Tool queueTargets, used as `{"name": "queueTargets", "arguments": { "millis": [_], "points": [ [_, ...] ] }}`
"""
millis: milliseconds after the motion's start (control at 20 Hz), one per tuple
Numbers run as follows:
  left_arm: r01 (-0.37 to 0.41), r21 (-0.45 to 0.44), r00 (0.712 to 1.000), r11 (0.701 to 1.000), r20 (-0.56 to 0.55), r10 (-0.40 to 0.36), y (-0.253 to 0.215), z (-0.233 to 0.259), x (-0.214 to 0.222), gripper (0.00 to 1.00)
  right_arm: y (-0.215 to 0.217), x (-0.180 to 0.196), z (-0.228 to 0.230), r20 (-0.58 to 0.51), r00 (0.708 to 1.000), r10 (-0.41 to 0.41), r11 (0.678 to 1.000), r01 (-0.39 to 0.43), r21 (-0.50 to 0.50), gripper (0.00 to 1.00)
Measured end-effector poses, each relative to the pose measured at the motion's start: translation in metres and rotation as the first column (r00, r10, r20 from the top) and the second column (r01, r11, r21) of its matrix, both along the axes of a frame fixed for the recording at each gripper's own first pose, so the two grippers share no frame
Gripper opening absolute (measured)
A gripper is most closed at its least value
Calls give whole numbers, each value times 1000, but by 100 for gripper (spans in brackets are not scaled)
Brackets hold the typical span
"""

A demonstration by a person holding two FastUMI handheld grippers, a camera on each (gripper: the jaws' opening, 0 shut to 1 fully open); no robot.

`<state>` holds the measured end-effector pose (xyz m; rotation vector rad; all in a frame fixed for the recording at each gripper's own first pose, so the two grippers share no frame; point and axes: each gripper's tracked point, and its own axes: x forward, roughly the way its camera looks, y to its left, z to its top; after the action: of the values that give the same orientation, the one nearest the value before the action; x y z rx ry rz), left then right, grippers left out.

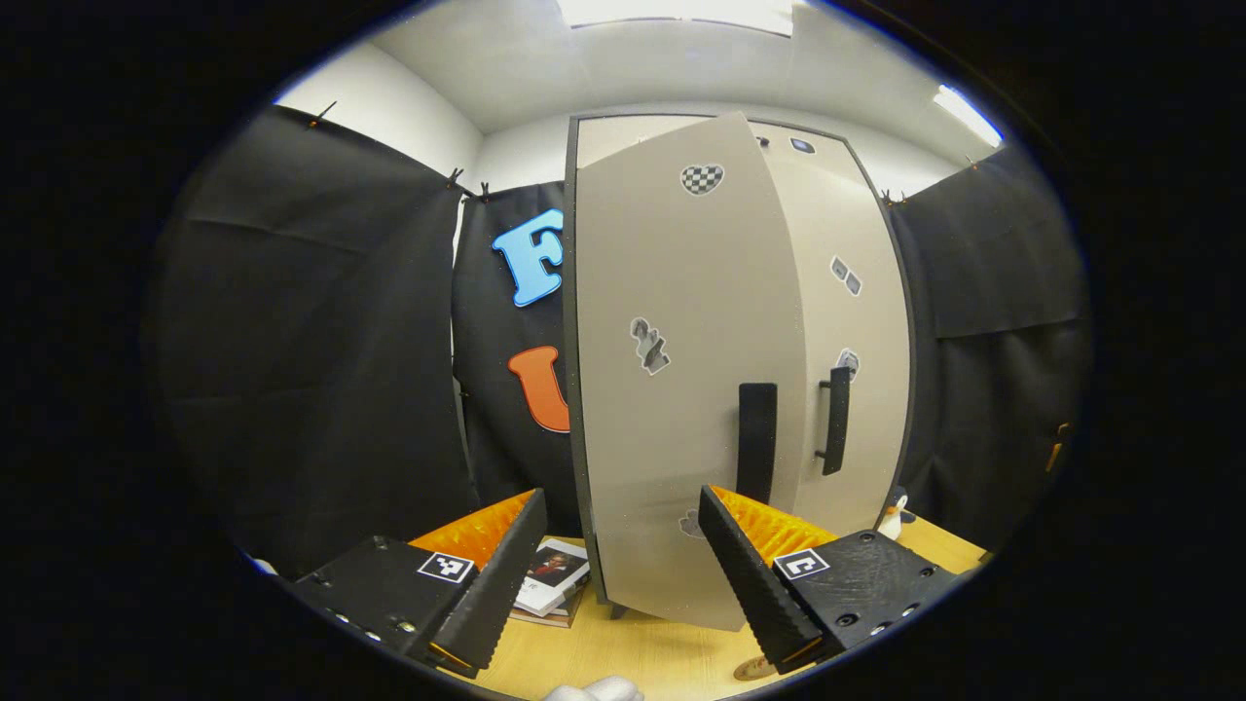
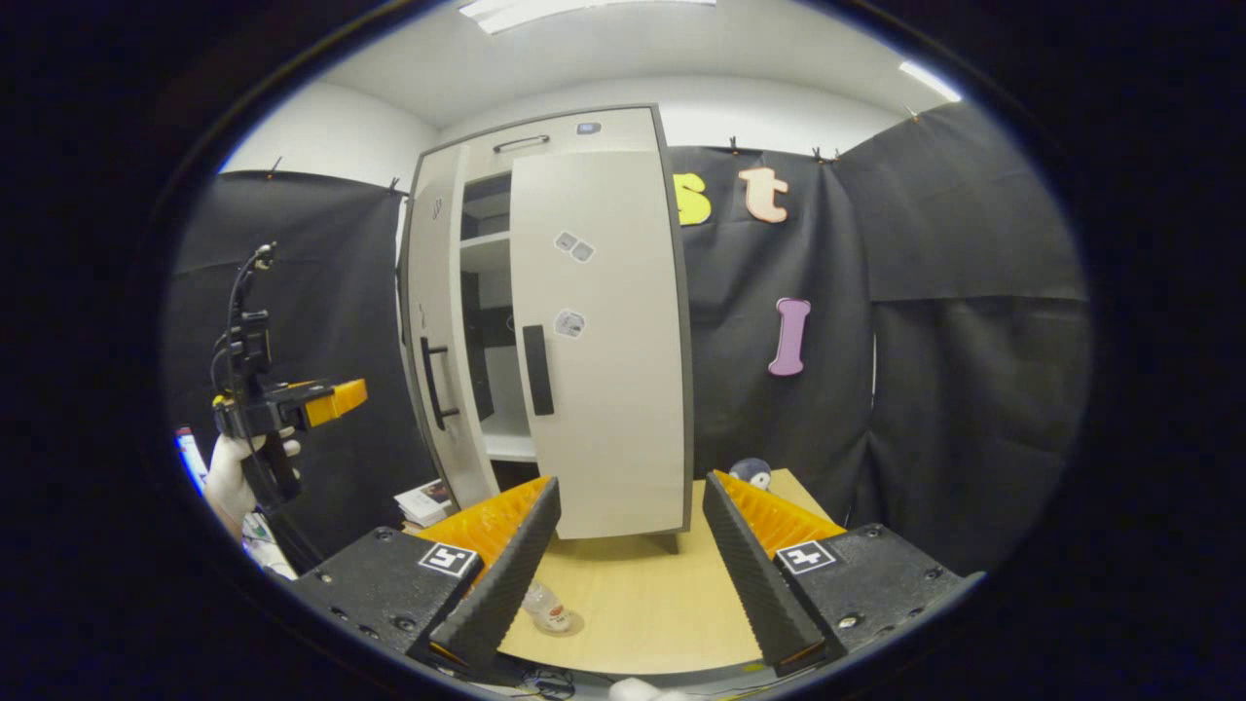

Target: Grasp the bottle in the cabinet with the left hand and place it on the coaster, then close the right door with the right hand and the left door with the left hand.

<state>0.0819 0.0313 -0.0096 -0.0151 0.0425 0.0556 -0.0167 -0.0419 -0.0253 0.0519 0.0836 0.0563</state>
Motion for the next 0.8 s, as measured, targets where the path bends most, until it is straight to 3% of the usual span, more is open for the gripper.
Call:
{"name": "queueTargets", "arguments": {
  "millis": [400,800],
  "points": [
    [46,7,999,999,26,-46,-15,20,-71,95,1,-10,13,28,999,-23,1000,23,-18,97],
    [-23,-2,1000,1000,-14,23,-35,16,-132,96,-31,-35,31,74,997,4,1000,-5,7,96]
  ]
}}
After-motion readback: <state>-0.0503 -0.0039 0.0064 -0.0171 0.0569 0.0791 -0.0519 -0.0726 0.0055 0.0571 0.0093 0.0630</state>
